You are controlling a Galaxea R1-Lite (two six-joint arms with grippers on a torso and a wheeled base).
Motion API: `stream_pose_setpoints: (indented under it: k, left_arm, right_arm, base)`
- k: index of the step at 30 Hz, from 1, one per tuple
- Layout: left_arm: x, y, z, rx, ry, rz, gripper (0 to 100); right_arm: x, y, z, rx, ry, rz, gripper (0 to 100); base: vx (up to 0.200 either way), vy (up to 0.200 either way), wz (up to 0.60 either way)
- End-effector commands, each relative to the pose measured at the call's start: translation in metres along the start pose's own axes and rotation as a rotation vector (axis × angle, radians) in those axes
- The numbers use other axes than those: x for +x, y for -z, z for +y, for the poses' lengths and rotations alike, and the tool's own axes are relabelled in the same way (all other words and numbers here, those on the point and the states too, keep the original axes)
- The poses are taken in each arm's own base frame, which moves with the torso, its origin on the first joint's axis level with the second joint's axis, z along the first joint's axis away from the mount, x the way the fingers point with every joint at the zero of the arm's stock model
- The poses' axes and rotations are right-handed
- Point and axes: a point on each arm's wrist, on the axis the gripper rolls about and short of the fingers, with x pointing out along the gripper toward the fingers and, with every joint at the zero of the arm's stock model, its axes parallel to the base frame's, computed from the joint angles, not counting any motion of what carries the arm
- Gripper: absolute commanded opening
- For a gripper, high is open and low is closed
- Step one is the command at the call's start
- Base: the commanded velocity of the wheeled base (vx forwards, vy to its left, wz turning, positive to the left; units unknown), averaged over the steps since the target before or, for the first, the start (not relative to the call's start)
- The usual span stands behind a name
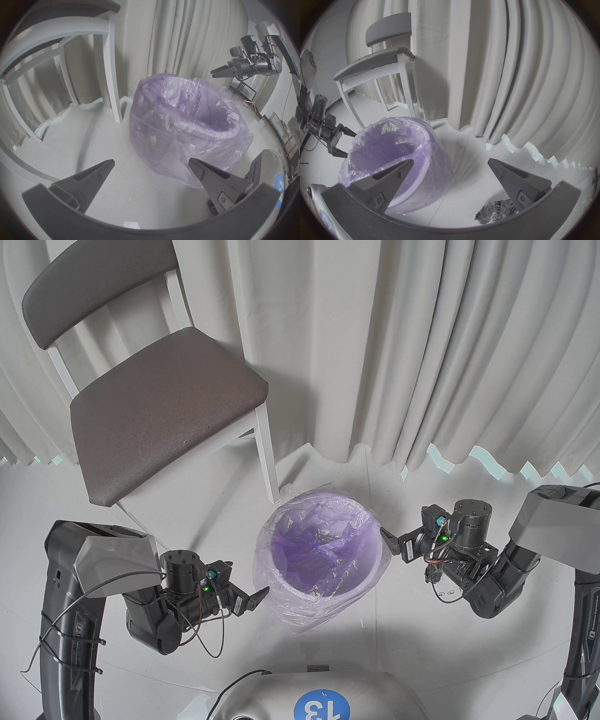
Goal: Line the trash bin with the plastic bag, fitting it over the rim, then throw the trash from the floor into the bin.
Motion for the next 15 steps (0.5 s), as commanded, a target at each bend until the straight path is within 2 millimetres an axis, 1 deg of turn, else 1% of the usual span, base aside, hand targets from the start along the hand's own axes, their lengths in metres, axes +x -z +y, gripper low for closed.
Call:
stream_pose_setpoints:
  k: [1,4,9,13,15]
  left_arm:
    - [0.033,0.019,-0.019,-0.03,-0.084,0.037,100]
    - [0.033,0.017,-0.021,-0.047,-0.086,0.025,100]
    - [0.027,0.007,-0.02,-0.056,-0.086,-0.001,100]
    - [0.015,-0.003,-0.021,-0.053,-0.063,-0.02,100]
    - [0.006,-0.008,-0.022,-0.049,-0.029,-0.022,100]
  right_arm:
    - [-0.004,-0.002,0.01,-0.004,-0.023,-0.027,100]
    - [-0.006,-0.002,0.013,-0.006,-0.033,-0.022,100]
    - [-0.007,0.0,0.025,-0.009,-0.043,-0.012,100]
    - [-0.005,-0.004,0.029,-0.007,-0.003,-0.018,100]
    - [-0.006,-0.008,0.034,0.005,0.013,-0.014,100]
  base:
    - [0.0,0.0,0.0]
    - [0.0,0.0,0.0]
    - [0.0,0.0,0.0]
    - [0.0,0.0,0.0]
    - [0.0,0.0,0.0]
